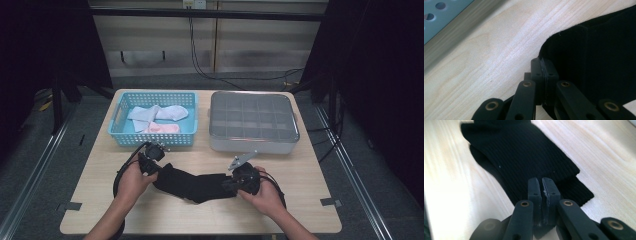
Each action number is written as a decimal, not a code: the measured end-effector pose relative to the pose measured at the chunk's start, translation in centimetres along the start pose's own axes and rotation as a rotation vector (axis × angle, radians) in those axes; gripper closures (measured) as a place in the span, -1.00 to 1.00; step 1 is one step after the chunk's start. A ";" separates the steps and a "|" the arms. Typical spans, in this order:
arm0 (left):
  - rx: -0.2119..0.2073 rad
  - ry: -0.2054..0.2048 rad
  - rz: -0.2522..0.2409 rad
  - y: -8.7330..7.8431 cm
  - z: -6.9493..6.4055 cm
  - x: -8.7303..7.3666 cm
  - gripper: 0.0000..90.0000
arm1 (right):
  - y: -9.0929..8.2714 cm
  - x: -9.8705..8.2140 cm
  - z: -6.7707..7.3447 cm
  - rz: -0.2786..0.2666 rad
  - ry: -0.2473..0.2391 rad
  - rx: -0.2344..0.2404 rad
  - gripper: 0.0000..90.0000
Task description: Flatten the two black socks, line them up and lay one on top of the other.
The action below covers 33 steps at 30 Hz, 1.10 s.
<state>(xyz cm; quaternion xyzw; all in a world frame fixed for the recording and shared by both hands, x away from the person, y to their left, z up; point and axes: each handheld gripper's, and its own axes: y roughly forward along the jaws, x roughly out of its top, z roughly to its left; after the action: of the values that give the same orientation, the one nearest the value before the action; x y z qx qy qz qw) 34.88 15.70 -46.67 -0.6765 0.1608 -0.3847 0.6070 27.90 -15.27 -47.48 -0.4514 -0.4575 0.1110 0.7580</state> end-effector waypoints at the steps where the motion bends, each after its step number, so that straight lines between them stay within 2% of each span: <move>1: -0.002 -0.003 0.000 0.0 0.0 0.0 0.98 | -0.4 0.0 -0.1 -0.011 0.007 -0.006 0.92; 4: -0.002 -0.005 0.001 0.0 0.1 0.0 0.98 | -1.2 -0.1 -0.2 -0.027 0.011 -0.007 0.92; 7: -0.007 -0.020 -0.005 0.0 0.1 0.0 0.98 | -2.1 -0.9 -0.1 -0.019 0.020 -0.004 0.92; 10: -0.008 -0.021 -0.005 0.0 0.2 0.0 0.98 | -2.0 -1.4 -0.1 -0.012 0.033 0.007 0.91; 13: -0.011 -0.030 -0.006 0.0 0.3 -0.1 0.98 | -1.0 -2.3 -0.2 0.001 0.045 0.013 0.88; 22: 0.015 -0.054 0.020 -0.4 1.4 -1.0 0.98 | -0.9 -1.9 -0.2 0.012 0.021 0.011 0.88; 25: -0.011 -0.076 0.017 -0.5 1.8 -1.6 0.97 | -0.9 -1.9 -0.2 0.014 0.015 0.007 0.87; 26: -0.017 -0.081 0.006 -0.6 1.8 -1.7 0.97 | -0.9 -1.9 -0.2 0.014 0.017 0.010 0.85; 28: -0.014 -0.087 -0.018 -1.0 1.8 -1.7 0.82 | -1.0 -1.8 -0.2 0.002 0.021 0.007 0.83; 30: -0.013 -0.092 -0.041 -1.8 1.9 -1.7 0.79 | -1.2 -1.6 -0.3 -0.001 0.017 0.007 0.80; 33: 0.001 -0.091 -0.073 -3.1 1.8 -1.4 0.64 | -1.5 -1.4 -0.3 -0.003 0.018 -0.008 0.79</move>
<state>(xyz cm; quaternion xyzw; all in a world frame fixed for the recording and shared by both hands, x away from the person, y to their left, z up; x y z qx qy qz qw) 34.46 18.54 -44.11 -0.6985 0.1080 -0.3754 0.5996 26.98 -17.10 -47.23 -0.4546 -0.4518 0.1038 0.7606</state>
